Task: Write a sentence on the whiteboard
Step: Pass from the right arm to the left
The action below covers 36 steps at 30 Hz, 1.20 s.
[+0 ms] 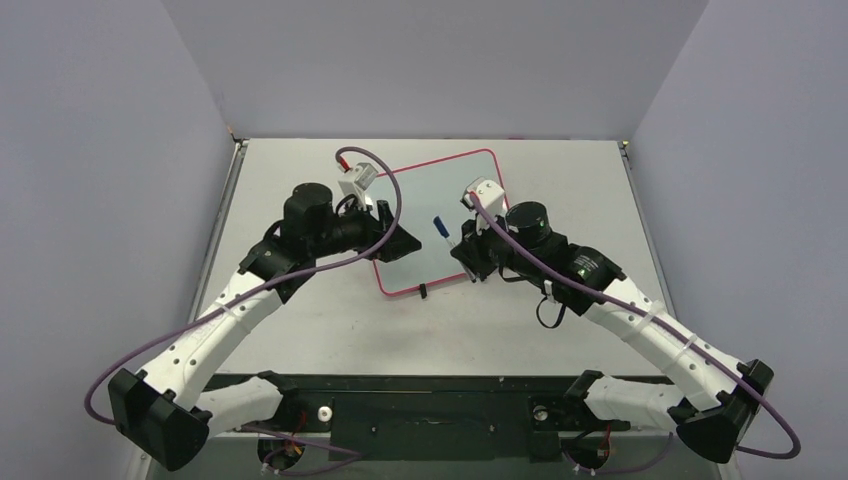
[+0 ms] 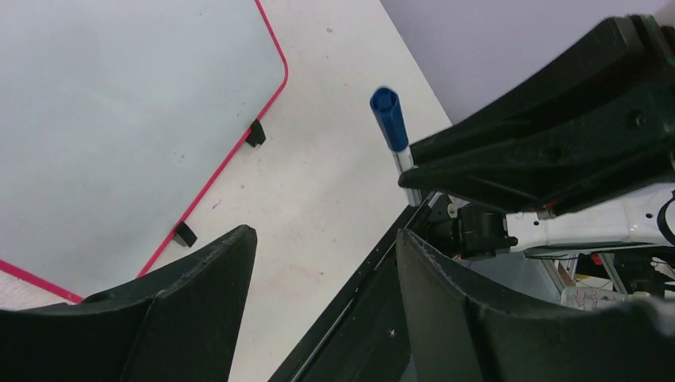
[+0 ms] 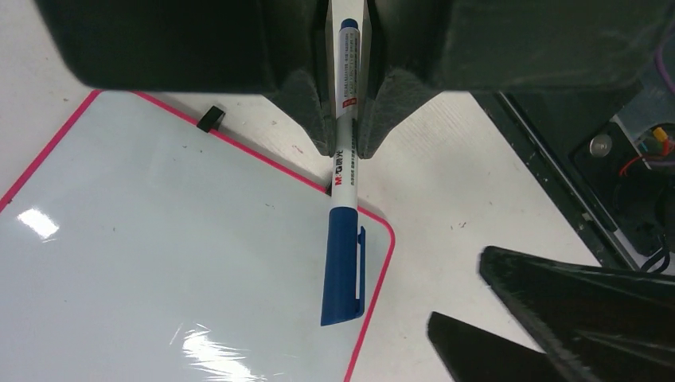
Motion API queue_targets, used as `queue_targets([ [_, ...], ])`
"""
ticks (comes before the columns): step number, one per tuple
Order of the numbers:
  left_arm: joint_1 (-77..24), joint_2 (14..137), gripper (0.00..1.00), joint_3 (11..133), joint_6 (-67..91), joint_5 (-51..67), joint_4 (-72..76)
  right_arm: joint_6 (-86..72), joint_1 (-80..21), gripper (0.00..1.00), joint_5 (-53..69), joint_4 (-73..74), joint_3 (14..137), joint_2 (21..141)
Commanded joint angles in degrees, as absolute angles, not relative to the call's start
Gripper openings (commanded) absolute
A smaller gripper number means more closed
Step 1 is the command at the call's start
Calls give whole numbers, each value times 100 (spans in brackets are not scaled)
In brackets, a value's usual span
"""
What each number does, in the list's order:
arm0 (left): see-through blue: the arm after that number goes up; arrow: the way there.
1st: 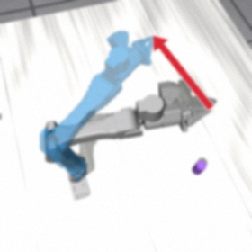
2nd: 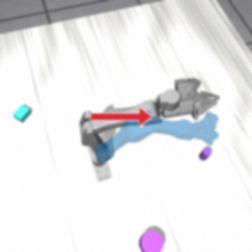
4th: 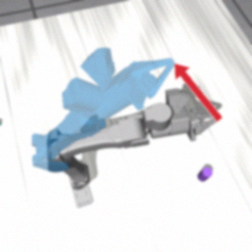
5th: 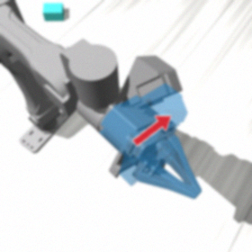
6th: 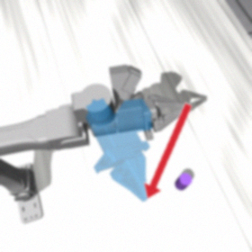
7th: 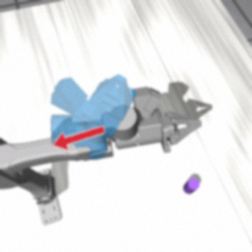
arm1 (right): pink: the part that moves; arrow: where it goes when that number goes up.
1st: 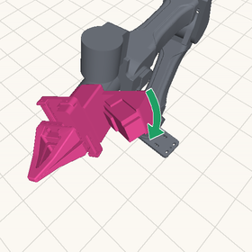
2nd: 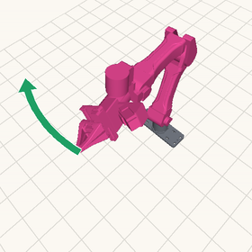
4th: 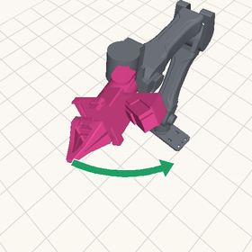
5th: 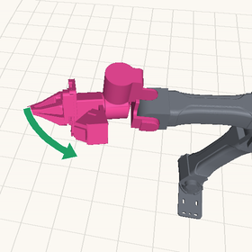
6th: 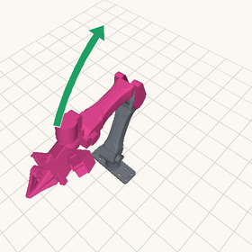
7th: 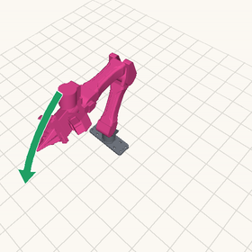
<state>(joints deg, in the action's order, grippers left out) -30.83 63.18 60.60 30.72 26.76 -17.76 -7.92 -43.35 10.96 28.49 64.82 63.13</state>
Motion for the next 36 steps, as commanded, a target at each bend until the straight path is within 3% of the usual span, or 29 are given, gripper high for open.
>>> queue_targets([
  [1,-3223,6585,61,6425,3391,2496,-1211,-511,-4683,0,1062,2707,6789,6203],
  [23,-3480,6482,60,6612,3510,2375,-1448,-405,-5141,0,67,2799,6979,6545],
  [36,-3462,6658,59,6823,3831,2291,-1376,-255,-5330,0,268,2851,6963,6539],
])
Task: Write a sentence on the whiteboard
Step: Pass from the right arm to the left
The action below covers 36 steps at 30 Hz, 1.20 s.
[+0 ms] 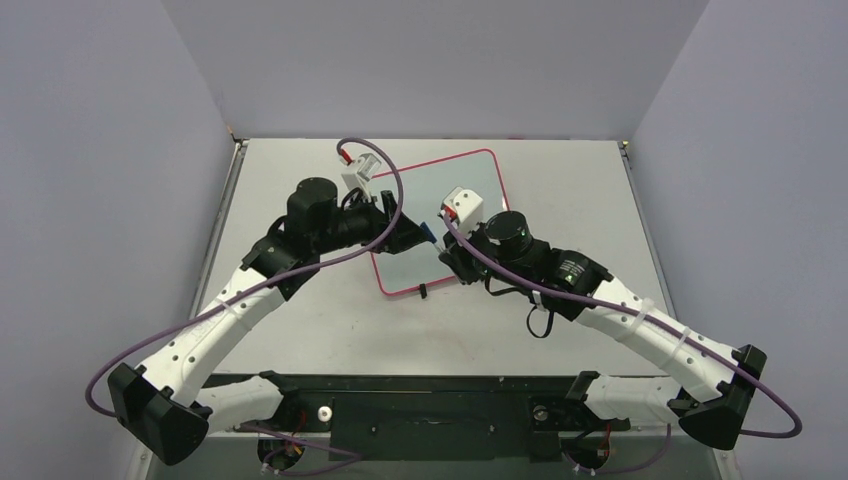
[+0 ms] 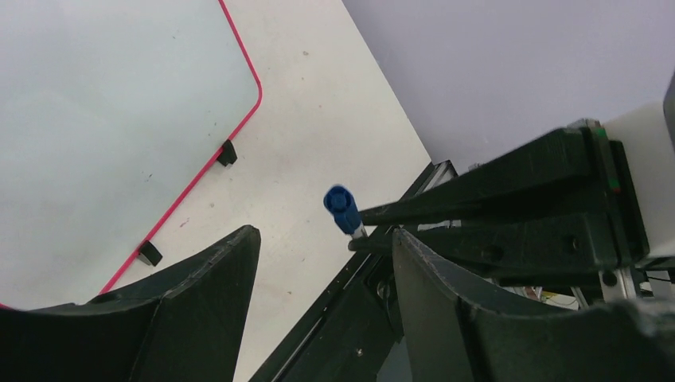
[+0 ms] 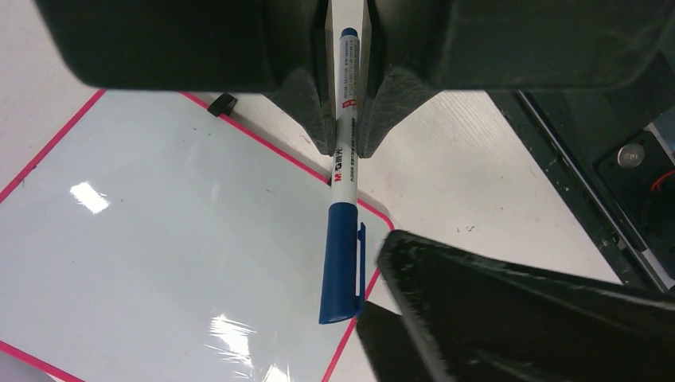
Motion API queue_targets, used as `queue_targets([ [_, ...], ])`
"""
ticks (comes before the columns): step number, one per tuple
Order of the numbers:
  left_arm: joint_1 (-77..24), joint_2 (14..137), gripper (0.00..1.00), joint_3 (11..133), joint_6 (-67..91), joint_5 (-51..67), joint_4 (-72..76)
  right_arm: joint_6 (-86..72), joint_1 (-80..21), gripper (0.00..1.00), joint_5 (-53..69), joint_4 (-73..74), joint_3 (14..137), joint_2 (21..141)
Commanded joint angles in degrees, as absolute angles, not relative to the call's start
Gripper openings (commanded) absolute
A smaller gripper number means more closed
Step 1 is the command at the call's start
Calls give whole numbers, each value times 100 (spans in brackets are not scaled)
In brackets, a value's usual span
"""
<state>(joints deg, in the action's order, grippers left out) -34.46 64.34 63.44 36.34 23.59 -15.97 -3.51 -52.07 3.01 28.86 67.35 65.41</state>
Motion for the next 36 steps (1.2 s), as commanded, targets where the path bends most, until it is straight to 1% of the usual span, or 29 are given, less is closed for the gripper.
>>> queue_targets([
  [1,-3463,6762,58,6879,3849,2324,-1399,-239,-5360,0,257,2855,6971,6550],
  [8,-3472,6952,47,7011,3885,2548,-1444,-169,-5427,0,174,2916,6982,6614],
  [11,-3469,6910,45,6932,3877,2575,-1454,-144,-5430,0,153,2931,6999,6649],
  [15,-3467,6906,39,6880,3869,2600,-1452,-118,-5447,0,144,2931,7045,6695],
  [25,-3469,6917,38,6726,3848,2731,-1468,-28,-5484,0,60,2938,7103,6781],
  [33,-3472,6816,29,6515,3828,2754,-1459,0,-5512,0,70,2952,7132,6818],
  [36,-3465,6847,28,6497,3832,2768,-1439,0,-5522,0,68,2957,7137,6847],
])
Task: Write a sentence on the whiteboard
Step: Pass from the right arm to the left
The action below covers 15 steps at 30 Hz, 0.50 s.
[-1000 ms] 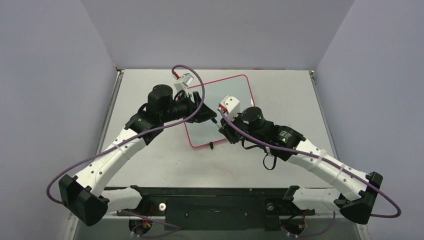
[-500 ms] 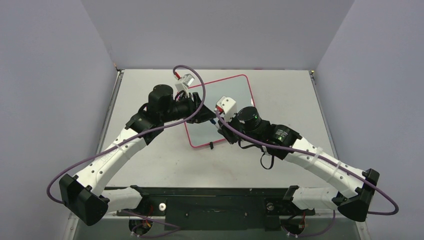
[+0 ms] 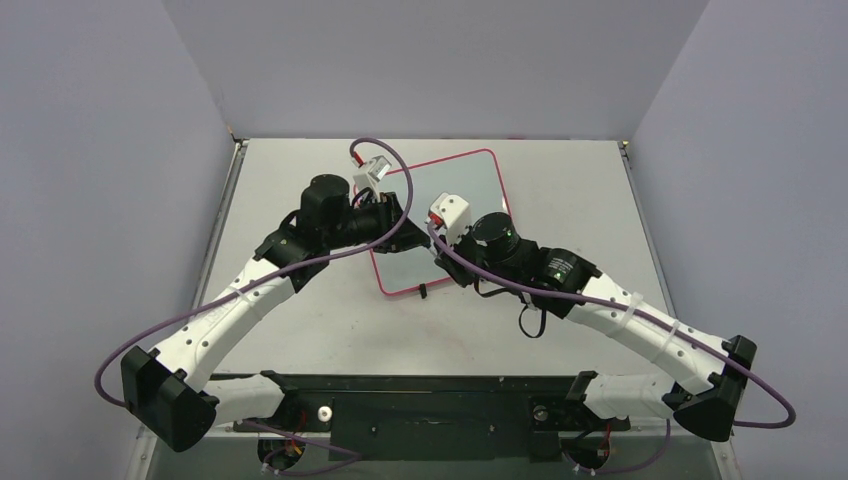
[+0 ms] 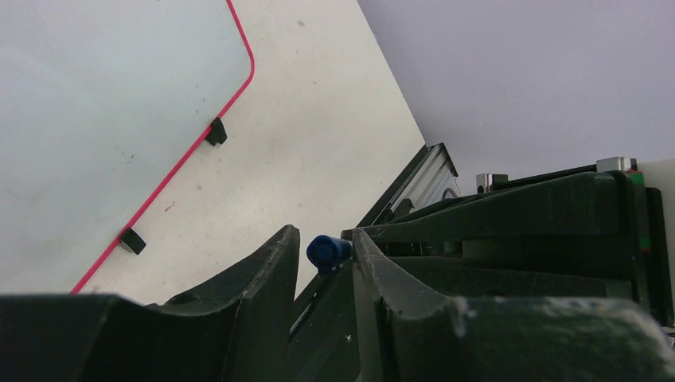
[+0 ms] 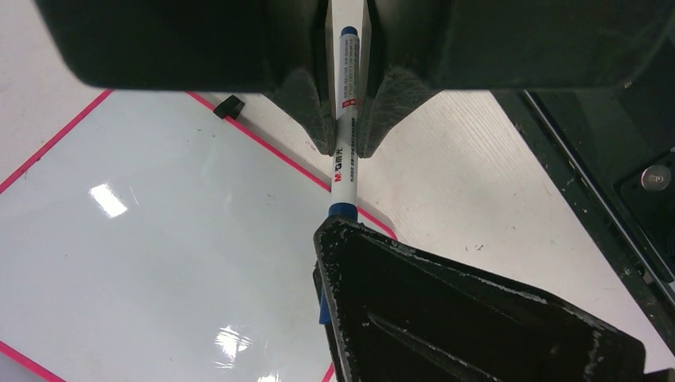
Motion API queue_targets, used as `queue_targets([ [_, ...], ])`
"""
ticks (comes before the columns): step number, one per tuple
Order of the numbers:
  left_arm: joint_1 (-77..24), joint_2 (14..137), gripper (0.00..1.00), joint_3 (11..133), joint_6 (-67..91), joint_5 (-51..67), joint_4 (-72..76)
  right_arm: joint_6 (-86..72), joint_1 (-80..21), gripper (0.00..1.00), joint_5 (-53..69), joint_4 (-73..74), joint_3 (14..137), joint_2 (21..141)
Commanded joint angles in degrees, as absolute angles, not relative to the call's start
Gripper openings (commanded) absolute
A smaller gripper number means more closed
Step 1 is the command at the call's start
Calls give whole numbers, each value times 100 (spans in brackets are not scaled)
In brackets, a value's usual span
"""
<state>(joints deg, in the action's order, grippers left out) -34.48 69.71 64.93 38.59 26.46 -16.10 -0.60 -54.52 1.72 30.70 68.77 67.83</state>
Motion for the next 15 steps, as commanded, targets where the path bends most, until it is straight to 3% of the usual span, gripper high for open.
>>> queue_targets([
  [1,-3468,6853,28,6496,3832,2769,-1445,0,-5527,0,70,2961,7137,6847],
  [5,-3472,6860,24,6474,3863,2788,-1379,0,-5544,0,54,2962,7136,6870],
  [9,-3472,6869,12,6467,3913,2914,-1320,0,-5546,0,18,2957,7151,6885],
  [11,-3467,6847,1,6440,3943,2958,-1300,0,-5546,0,18,2947,7146,6901],
  [13,-3463,6815,0,6386,3983,2916,-1239,0,-5546,0,-180,2926,7138,6919],
  [14,-3463,6791,0,6366,4008,2873,-1226,-79,-5546,1,-313,2918,7133,6918],
  [15,-3452,6745,0,6346,4012,2746,-1216,-196,-5542,9,-389,2896,7107,6904],
])
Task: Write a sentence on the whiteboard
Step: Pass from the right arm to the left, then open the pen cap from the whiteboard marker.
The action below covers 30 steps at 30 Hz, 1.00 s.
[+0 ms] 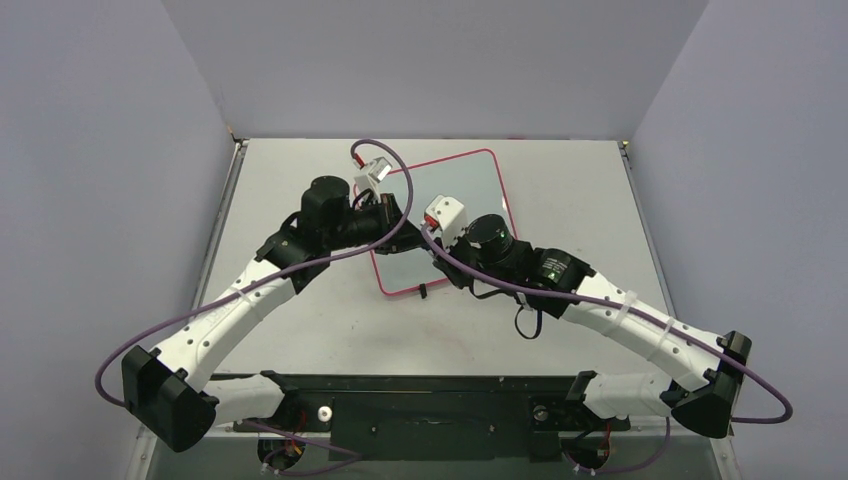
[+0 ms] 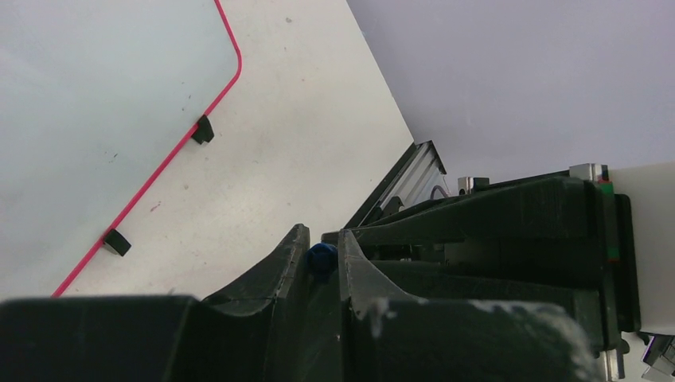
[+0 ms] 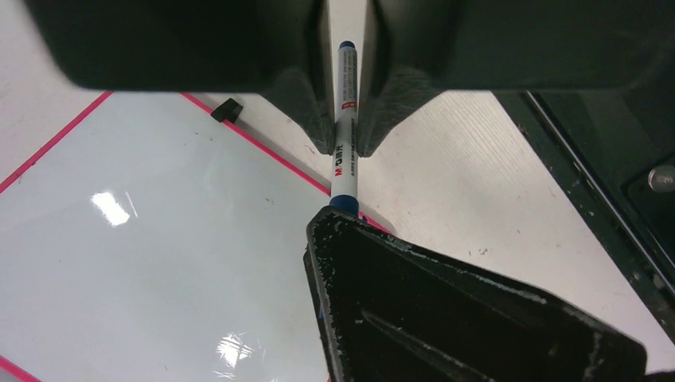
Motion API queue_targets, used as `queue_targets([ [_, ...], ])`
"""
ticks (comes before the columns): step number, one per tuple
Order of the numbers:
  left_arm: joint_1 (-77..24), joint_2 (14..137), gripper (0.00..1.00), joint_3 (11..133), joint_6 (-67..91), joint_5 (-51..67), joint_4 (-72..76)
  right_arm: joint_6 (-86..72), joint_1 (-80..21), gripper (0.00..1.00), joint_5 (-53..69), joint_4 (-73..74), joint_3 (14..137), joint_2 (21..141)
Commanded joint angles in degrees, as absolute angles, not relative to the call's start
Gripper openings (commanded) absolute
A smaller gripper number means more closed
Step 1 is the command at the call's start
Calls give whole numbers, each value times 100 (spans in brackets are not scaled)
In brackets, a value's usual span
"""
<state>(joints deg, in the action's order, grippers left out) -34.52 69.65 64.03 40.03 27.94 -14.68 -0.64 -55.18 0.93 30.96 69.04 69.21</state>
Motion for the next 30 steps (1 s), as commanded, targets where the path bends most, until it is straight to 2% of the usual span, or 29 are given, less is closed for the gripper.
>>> queue_targets([
  [1,-3432,6696,0,6346,4009,2600,-1219,-302,-5527,34,-548,2844,7082,6859],
  [2,-3412,6666,0,6333,4019,2522,-1217,-362,-5484,61,-612,2802,7035,6826],
  [3,-3351,6623,0,6322,4035,2390,-1202,-495,-5462,72,-700,2715,7011,6732],
  [4,-3315,6590,0,6289,4103,2342,-1140,-564,-5393,82,-727,2663,6952,6679],
  [6,-3143,6506,0,6197,4280,2301,-904,-842,-5191,85,-613,2429,6819,6460],
  [16,-2270,6104,0,5575,5623,3122,1365,-3206,-3750,87,1939,-187,5647,5497],
  [21,-2240,5956,0,5515,6100,3135,2311,-4445,-3360,82,3035,-1934,5189,5500],
  [24,-2233,5888,0,5561,6315,3134,2758,-5348,-3192,80,3348,-3281,4979,5588],
  [30,-2226,5885,0,5651,6639,3113,3048,-5972,-3089,75,3878,-4258,5081,5910],
])
